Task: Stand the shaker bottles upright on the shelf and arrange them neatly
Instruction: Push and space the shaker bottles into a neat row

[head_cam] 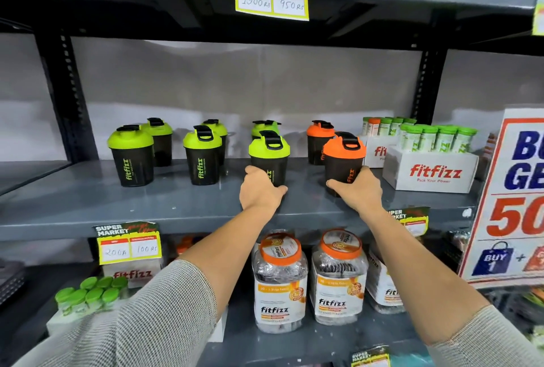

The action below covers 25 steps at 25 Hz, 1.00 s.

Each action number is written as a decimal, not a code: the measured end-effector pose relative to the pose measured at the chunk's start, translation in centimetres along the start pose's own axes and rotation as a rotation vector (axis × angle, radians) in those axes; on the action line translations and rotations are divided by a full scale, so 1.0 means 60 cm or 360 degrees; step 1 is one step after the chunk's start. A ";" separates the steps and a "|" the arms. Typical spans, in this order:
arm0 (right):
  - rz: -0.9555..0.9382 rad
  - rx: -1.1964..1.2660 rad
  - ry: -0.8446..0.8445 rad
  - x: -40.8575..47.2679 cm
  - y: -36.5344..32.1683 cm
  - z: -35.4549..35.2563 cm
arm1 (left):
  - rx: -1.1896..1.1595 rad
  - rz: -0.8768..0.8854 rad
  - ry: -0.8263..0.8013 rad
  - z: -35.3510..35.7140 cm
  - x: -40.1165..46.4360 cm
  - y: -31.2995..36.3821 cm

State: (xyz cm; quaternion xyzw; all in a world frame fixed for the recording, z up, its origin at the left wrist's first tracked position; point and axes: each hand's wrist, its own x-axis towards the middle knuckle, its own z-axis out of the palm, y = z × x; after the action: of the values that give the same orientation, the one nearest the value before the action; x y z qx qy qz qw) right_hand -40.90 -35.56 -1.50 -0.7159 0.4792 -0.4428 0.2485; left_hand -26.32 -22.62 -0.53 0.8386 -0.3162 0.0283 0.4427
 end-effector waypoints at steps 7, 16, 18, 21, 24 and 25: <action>-0.0030 0.0059 -0.0019 -0.008 0.002 -0.005 | -0.0001 0.0040 0.0040 0.000 -0.007 -0.005; -0.0049 -0.0004 -0.0018 -0.002 0.009 0.002 | 0.0007 0.0067 0.0082 0.004 -0.008 -0.008; -0.0046 -0.0014 -0.0016 -0.001 0.010 0.006 | -0.0018 0.0051 0.0064 0.000 -0.012 -0.008; 0.0064 0.0193 -0.0046 0.000 0.013 -0.008 | -0.0088 0.0019 -0.0057 -0.011 -0.015 -0.014; 0.0219 0.0402 0.0147 -0.041 0.010 -0.020 | -0.0173 0.0084 -0.0148 -0.039 -0.017 -0.046; 0.0148 0.0461 0.0329 -0.068 0.009 -0.013 | -0.0224 0.0128 -0.0139 -0.052 -0.018 -0.063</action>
State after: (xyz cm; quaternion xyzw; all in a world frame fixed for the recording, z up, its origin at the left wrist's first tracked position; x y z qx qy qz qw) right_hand -42.45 -32.07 -3.15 -0.6005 0.4660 -0.5664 0.3185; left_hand -24.33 -18.18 -1.75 0.7924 -0.3698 -0.0129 0.4849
